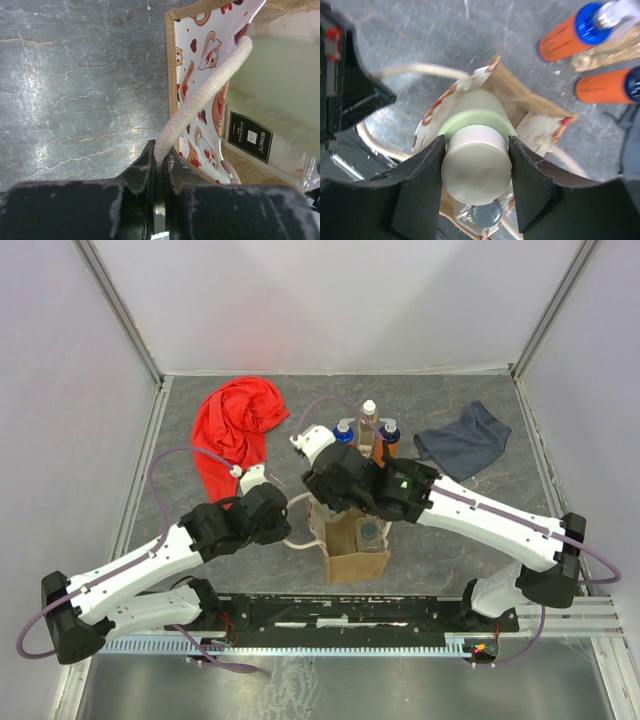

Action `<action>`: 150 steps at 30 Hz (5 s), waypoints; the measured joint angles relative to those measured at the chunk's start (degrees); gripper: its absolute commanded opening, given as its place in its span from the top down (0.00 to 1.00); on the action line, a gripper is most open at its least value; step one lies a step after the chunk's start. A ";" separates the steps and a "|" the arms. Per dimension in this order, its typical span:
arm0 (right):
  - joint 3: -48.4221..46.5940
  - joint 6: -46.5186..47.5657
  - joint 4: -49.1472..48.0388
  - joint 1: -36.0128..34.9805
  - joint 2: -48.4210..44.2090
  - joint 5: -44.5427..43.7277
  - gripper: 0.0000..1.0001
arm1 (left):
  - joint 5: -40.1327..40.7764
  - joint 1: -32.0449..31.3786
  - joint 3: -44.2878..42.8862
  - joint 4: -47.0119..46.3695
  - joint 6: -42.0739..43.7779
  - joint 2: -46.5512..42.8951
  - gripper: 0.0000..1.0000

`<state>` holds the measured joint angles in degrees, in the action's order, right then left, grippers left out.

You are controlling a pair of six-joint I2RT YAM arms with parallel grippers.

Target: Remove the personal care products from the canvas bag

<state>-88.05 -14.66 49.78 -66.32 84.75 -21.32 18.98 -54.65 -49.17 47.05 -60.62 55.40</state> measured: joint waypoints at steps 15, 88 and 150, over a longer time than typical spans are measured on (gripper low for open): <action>-11.56 7.74 0.11 17.46 -0.31 -3.30 0.57 | -0.02 0.00 0.81 0.35 -0.04 -1.92 0.90; 18.45 -2.89 -3.76 11.58 -9.55 19.45 0.19 | -0.46 -0.02 0.81 2.12 -1.29 0.09 0.88; -18.14 4.63 13.73 27.63 0.13 2.12 0.67 | 12.31 0.00 -4.92 14.67 -5.92 -12.04 0.81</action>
<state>-106.19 -10.02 63.51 -38.70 84.88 -19.20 31.29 -54.65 -54.08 61.71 -66.54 43.35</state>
